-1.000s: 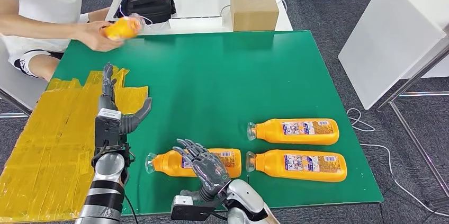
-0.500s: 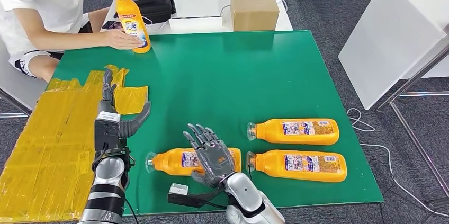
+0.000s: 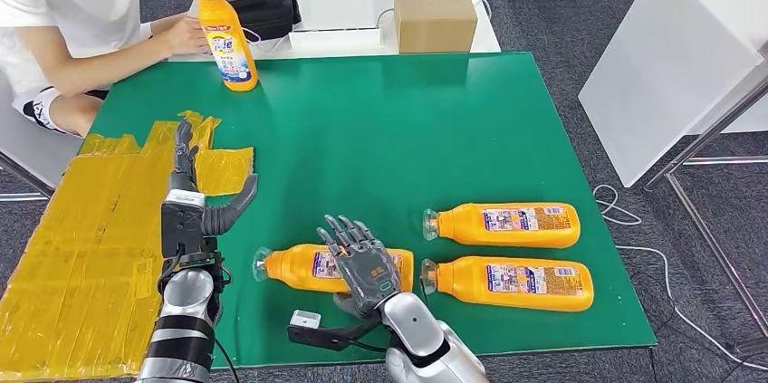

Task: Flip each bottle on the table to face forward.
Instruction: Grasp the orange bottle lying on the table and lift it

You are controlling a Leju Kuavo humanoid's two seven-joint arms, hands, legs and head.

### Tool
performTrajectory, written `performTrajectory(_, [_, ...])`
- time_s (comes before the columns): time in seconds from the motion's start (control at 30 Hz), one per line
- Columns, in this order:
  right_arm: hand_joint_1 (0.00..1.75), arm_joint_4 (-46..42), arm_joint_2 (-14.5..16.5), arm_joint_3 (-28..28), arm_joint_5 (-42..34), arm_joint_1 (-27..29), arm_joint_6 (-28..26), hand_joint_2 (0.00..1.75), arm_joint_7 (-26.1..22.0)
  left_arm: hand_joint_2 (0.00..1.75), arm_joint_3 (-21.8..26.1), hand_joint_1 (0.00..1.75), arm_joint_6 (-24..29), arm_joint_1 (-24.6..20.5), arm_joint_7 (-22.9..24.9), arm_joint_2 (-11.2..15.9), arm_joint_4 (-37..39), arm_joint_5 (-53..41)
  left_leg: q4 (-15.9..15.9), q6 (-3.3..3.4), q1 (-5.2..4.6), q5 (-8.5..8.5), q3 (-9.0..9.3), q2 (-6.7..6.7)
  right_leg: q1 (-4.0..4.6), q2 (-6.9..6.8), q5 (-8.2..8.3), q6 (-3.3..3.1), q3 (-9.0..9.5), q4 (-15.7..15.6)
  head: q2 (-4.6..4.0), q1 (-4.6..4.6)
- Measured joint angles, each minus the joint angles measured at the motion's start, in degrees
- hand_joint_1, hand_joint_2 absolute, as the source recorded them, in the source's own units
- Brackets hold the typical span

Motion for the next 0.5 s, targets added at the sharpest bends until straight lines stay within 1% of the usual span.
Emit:
performTrajectory(0.23, [0.0,5.49,0.97,-0.01,0.01,-1.83,1.15,1.75,0.84,1.75,0.51,0.0,0.04,-0.01,0.18,-0.02,0.02,0.02,0.0,0.0,0.0,0.0,0.01,0.0,0.0,0.0,0.0,0.0,0.0,0.0,0.0,0.0])
performTrajectory(0.5, [0.0,8.04,1.55,-0.01,0.58,-3.38,0.73,1.75,2.49,1.75,0.9,0.0,0.29,0.0,0.27,-0.15,0.02,0.04,0.0,0.0,0.0,0.0,0.04,0.0,0.0,0.0,0.0,0.0,0.01,0.0,0.0,0.0])
